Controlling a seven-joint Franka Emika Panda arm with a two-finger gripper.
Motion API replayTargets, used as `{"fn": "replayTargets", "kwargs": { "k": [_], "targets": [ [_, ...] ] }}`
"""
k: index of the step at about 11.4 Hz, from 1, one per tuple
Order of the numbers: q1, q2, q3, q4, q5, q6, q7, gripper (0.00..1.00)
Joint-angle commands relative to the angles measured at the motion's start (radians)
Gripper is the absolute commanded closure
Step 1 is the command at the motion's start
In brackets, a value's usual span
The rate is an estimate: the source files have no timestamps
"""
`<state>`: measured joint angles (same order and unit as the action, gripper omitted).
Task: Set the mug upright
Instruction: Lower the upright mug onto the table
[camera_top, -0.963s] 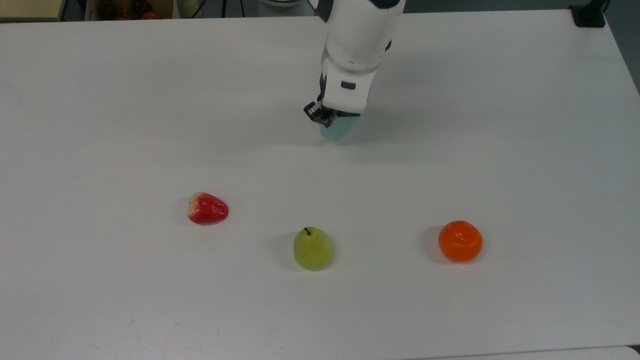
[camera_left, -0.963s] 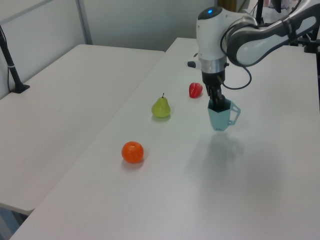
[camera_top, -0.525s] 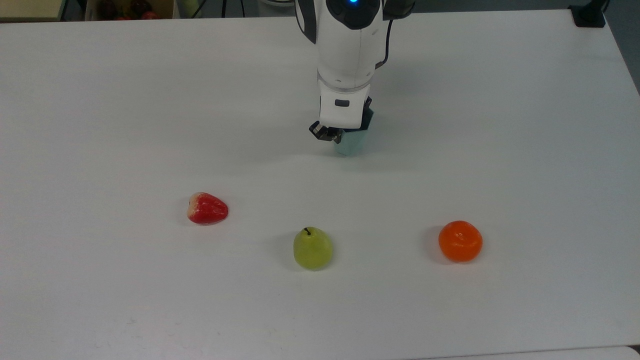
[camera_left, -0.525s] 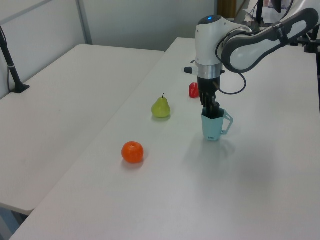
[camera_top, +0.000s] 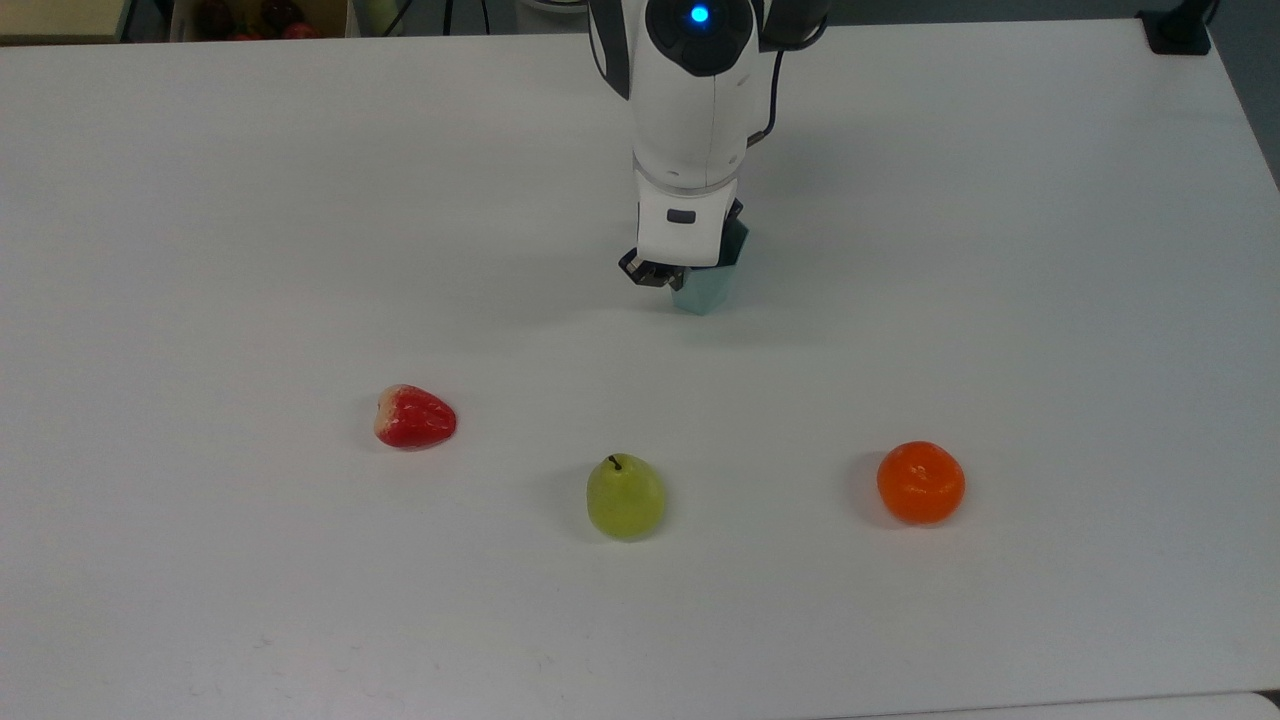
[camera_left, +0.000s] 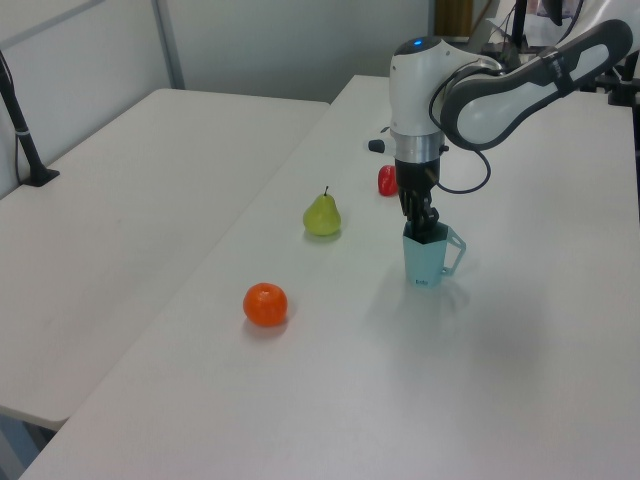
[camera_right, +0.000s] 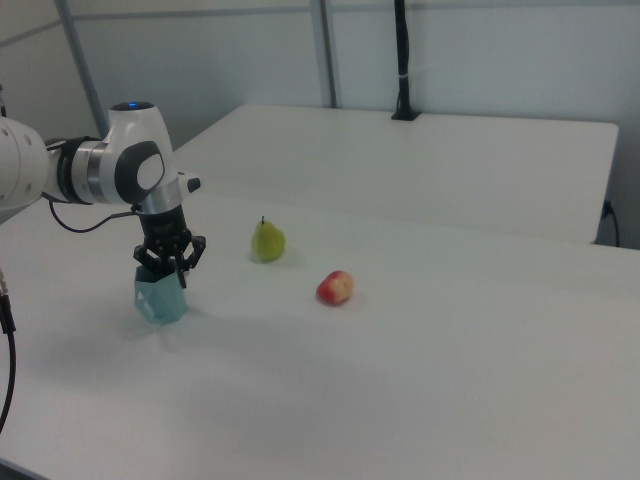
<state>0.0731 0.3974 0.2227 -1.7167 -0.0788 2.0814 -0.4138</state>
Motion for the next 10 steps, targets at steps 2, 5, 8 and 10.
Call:
{"fn": "replayTargets", "kwargs": {
  "k": [2, 5, 8, 10],
  "targets": [
    [0.004, -0.011, -0.01, -0.009, 0.024, 0.009, -0.013, 0.49],
    [0.001, -0.058, -0.014, 0.006, 0.022, -0.068, 0.05, 0.12],
    [0.004, -0.127, -0.046, 0.058, 0.021, -0.173, 0.169, 0.11],
    [0.008, -0.19, -0.074, 0.078, 0.007, -0.179, 0.355, 0.0]
  ]
}}
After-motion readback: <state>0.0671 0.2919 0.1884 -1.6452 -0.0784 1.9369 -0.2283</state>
